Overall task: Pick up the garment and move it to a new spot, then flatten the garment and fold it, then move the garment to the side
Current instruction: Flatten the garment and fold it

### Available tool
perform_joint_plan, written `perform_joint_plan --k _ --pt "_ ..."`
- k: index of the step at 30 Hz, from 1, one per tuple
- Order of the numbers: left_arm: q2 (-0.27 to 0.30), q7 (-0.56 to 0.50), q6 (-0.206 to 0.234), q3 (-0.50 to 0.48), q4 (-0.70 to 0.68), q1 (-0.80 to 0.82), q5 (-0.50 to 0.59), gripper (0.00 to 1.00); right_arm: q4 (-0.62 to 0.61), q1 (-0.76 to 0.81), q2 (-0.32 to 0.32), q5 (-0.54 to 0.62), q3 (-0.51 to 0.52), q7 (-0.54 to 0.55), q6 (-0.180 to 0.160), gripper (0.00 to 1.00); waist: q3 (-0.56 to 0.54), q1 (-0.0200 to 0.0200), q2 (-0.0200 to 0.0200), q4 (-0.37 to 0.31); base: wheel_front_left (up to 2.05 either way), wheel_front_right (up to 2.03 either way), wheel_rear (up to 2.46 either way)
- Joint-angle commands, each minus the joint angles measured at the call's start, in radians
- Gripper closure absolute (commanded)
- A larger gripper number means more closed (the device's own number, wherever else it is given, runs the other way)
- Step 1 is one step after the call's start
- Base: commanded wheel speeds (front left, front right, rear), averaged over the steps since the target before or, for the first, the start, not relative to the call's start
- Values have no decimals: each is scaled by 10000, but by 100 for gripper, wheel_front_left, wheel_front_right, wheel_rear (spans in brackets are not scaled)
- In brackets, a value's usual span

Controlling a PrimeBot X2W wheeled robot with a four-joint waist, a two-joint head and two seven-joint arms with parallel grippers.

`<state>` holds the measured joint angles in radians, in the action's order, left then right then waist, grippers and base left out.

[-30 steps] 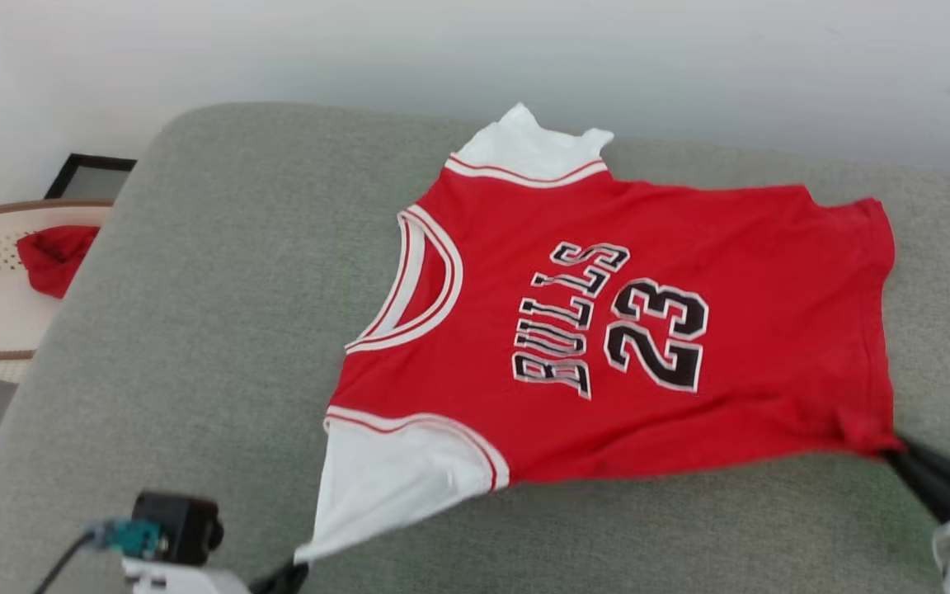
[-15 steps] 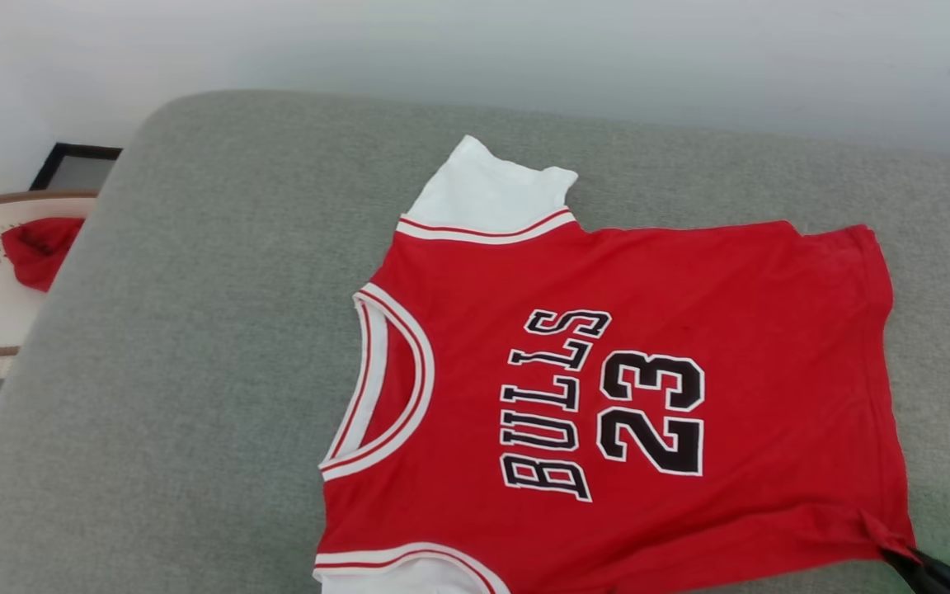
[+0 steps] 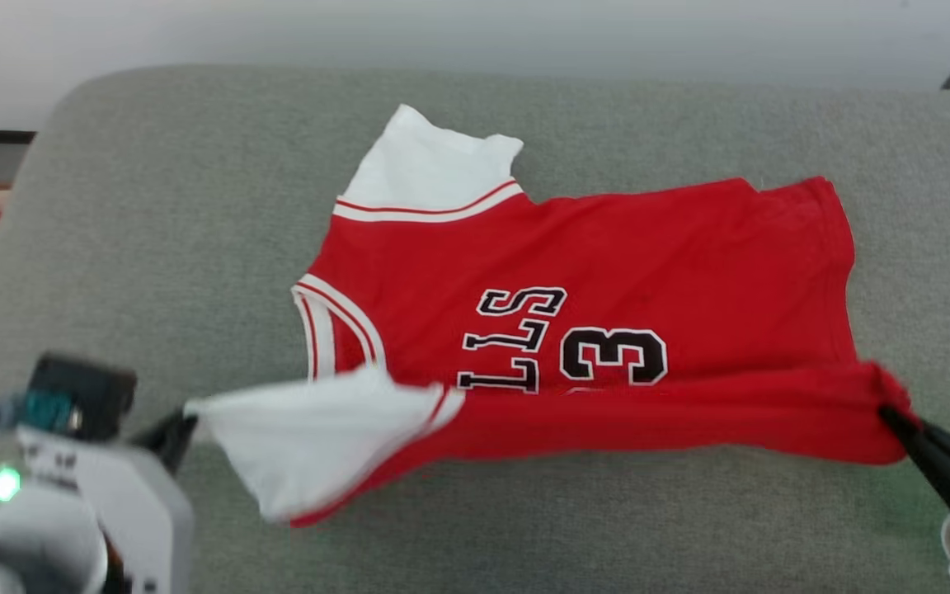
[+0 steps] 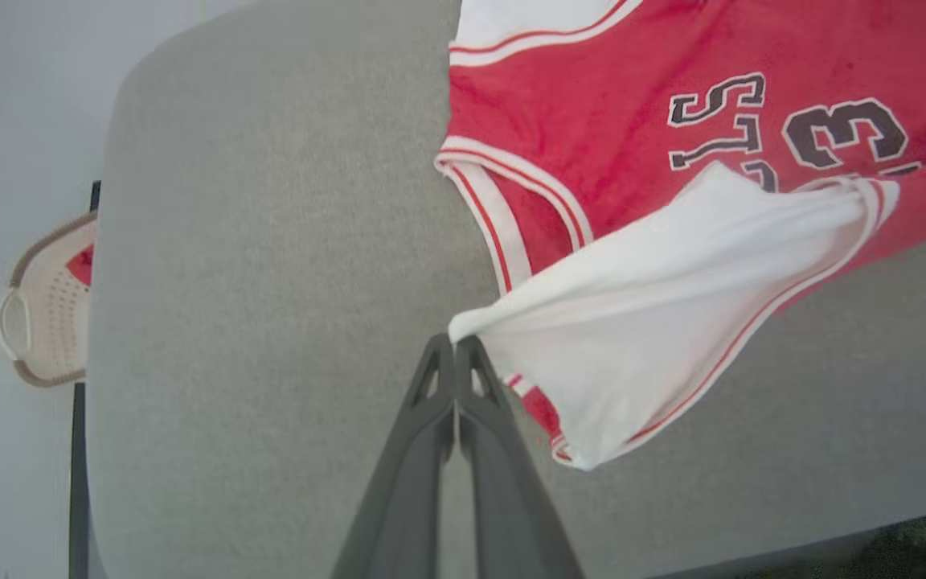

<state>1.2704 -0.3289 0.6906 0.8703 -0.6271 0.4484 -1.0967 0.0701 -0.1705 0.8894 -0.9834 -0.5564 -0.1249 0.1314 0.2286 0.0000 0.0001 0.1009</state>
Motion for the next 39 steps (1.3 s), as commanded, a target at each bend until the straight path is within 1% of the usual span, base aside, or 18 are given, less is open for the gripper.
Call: perform_joint_plan --k 1,3,7,9,11,13,16,20,21,22,26,27,28,29,30,31,32,39 --pt "-169 -356 -345 34 357 532 324 100 102 -209 -178 10 243 265 -13 100 255 0 -1 -224 0 0 0" --pt "-536 -905 -953 135 1020 1348 802 100 111 -472 -401 172 476 641 -12 100 383 0 -1 -303 0 0 0" --pt "-1574 -1666 -2105 457 2519 2653 1389 100 276 -864 -957 477 922 1339 -12 100 652 0 -1 -440 0 0 0" --pt "-2182 -1911 -2645 626 3348 3186 1533 100 327 -1099 -1219 679 1102 1680 -12 100 785 0 -1 -492 0 0 0" --pt "-2649 -2146 -3104 804 4189 3556 1564 100 441 -1227 -1494 888 1257 2031 -12 100 899 0 -1 -533 0 0 0" --pt "-3074 -2284 -3541 940 4921 3865 1569 100 527 -1342 -1760 1073 1417 2353 -12 100 1009 0 -1 -571 0 0 0" --pt "-3591 -2440 -4056 1101 5881 4145 1461 100 578 -1460 -2119 1204 1615 2793 -12 100 1140 0 -1 -626 0 0 0" --pt "-4058 -2560 -4511 1217 6785 4332 1272 96 582 -1475 -2433 1451 1857 3243 -12 100 1230 0 -1 -674 0 0 0" --pt "-4177 -2600 -4588 1225 6941 4320 1151 93 568 -1470 -2501 1505 1937 3340 -12 100 1240 0 -1 -682 0 0 0" --pt "-4238 -2689 -4626 1235 7072 4335 1117 87 587 -1453 -2584 1473 2027 3466 -12 100 1246 0 -1 -695 0 0 0" --pt "-4340 -2871 -4700 1234 7259 4434 938 52 499 -1407 -2787 1538 2330 3995 -12 100 1228 0 -1 -716 0 0 0" --pt "-4373 -2866 -4716 1215 7266 4429 892 31 488 -1398 -2850 1540 2426 4123 -12 87 1204 0 -1 -713 0 0 0" --pt "-4370 -2883 -4736 1224 7263 4420 869 7 475 -1387 -2903 1552 2520 4255 -12 64 1175 0 -1 -714 0 0 0" --pt "-4371 -2868 -4757 1221 7267 4428 867 0 459 -1365 -2932 1600 2577 4403 -12 54 1133 0 -1 -705 0 0 0" --pt "-4402 -2823 -4766 1179 7265 4419 798 0 435 -1348 -2968 1633 2636 4535 -12 42 1087 0 -1 -694 0 0 0" --pt "-4425 -2823 -4761 1159 7279 4376 762 0 420 -1318 -3025 1645 2698 4688 -12 10 1025 0 -1 -687 0 0 0" --pt "-4408 -2831 -4758 1180 7282 4330 762 0 384 -1289 -3072 1699 2736 4827 -12 0 955 0 -1 -684 0 0 0" --pt "-4344 -2377 -4635 1073 7045 3964 691 0 77 -1056 -3269 1936 3099 5375 -12 0 305 0 -1 -580 0 0 0"
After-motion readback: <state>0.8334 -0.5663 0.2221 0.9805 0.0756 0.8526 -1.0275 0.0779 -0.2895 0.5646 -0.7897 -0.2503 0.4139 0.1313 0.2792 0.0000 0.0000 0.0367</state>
